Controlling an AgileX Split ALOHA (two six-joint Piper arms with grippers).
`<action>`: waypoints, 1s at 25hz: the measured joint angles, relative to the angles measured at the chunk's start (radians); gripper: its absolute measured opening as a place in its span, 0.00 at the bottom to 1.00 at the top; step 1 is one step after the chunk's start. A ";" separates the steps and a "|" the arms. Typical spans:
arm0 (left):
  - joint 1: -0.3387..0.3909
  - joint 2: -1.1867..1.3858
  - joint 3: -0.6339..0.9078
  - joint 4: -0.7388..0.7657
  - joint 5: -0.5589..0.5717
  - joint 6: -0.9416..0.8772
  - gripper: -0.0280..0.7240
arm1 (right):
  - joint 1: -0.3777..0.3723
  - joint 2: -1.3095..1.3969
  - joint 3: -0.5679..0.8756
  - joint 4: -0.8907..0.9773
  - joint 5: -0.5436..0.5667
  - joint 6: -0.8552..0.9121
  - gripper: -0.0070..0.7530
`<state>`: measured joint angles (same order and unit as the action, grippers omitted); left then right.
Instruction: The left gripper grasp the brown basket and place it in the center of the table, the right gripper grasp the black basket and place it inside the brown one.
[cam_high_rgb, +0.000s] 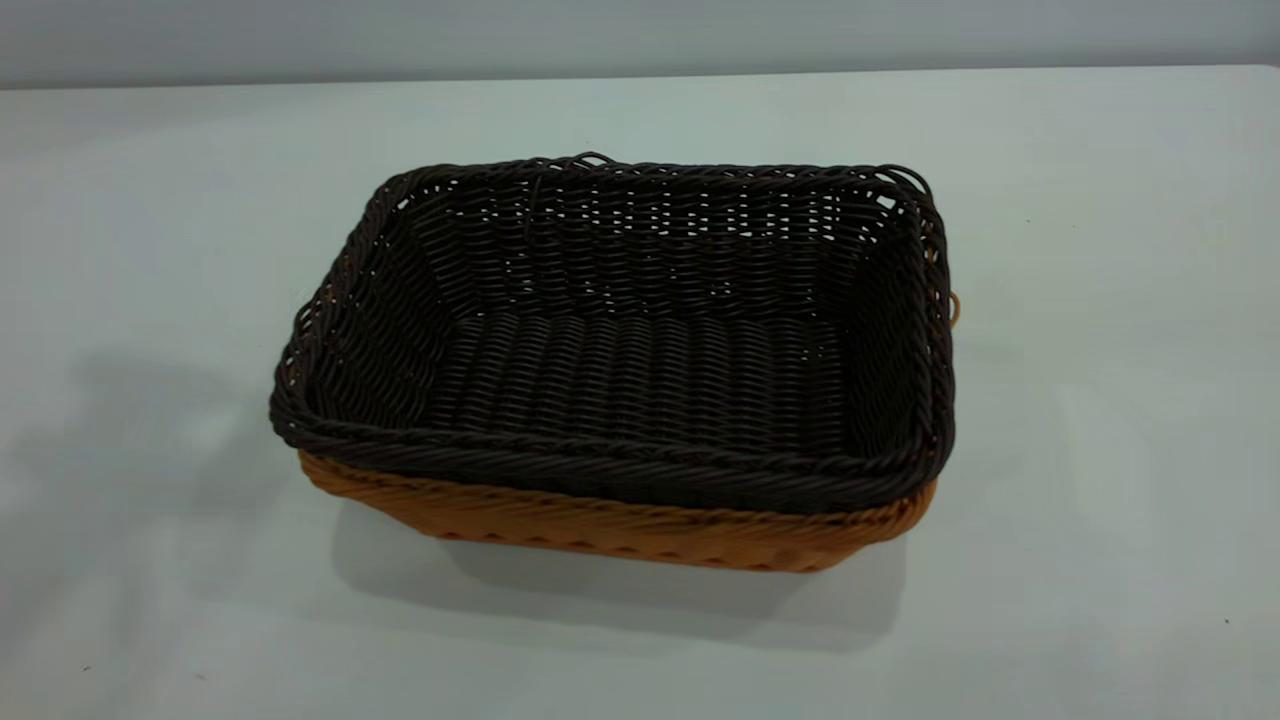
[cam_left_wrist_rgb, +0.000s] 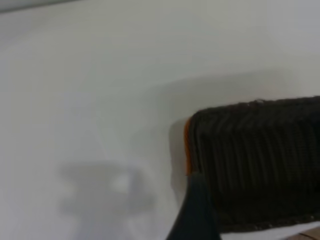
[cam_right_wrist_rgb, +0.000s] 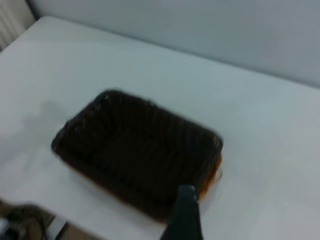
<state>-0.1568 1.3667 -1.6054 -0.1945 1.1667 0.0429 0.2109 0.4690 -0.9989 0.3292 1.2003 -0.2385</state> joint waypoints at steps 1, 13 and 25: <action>0.000 -0.021 0.039 -0.007 0.000 -0.003 0.77 | 0.000 -0.026 0.028 0.000 0.015 0.001 0.79; 0.000 -0.293 0.607 -0.032 0.000 0.038 0.77 | 0.000 -0.372 0.418 -0.138 -0.039 -0.002 0.79; 0.000 -0.581 0.776 -0.031 -0.005 0.050 0.77 | 0.000 -0.432 0.520 -0.182 -0.079 -0.003 0.79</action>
<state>-0.1568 0.7852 -0.8292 -0.2254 1.1615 0.0927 0.2109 0.0374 -0.4787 0.1468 1.1212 -0.2415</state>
